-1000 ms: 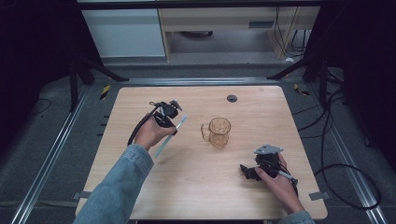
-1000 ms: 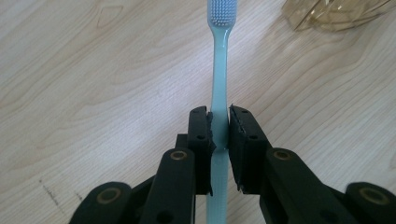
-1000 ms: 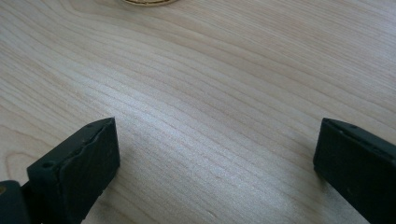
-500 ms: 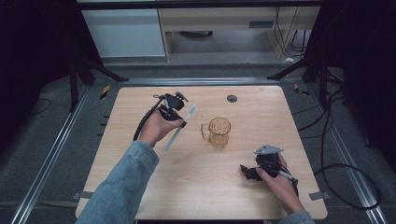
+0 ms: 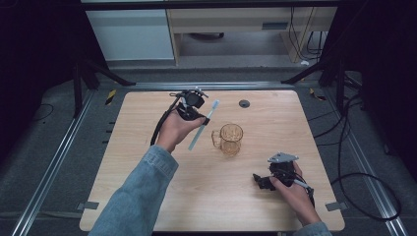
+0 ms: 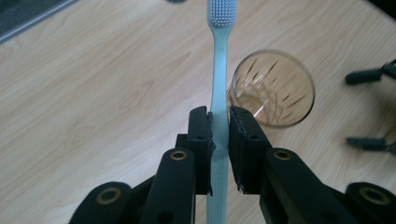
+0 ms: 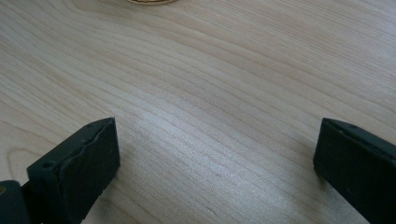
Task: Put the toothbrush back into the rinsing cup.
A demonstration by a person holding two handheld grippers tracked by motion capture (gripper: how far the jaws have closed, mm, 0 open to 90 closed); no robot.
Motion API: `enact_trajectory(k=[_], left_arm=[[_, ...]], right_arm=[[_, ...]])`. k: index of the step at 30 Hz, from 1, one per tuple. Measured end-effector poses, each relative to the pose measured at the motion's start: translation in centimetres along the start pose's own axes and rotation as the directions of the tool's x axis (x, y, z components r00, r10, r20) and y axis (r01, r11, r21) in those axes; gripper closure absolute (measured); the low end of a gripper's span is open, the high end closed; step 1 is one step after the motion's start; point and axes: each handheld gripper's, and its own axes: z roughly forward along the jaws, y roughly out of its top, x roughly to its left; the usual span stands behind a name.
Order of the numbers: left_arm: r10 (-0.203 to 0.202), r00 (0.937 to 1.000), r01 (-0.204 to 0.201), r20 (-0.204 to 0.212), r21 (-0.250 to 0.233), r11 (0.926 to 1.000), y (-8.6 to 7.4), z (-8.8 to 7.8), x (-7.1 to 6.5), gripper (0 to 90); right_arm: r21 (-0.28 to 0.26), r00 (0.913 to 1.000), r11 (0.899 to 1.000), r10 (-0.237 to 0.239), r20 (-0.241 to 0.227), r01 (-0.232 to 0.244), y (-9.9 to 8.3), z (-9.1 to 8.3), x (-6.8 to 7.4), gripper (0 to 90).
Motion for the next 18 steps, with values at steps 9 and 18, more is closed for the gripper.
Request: enact_trajectory(k=[9,18], left_arm=[[-0.003,0.9997,0.000,-0.026,-0.110,0.9939,0.78,0.25,-0.91,78.7],[-0.002,0.9965,-0.012,-0.083,-0.162,0.9868,0.81,-0.24,-0.80,78.7]], right_arm=[[-0.002,0.9999,1.000,-0.010,-0.009,0.010,-0.09,-0.07,-0.10,0.8],[-0.004,0.9998,1.000,-0.015,-0.011,0.015,-0.11,-0.08,-0.15,0.8]])
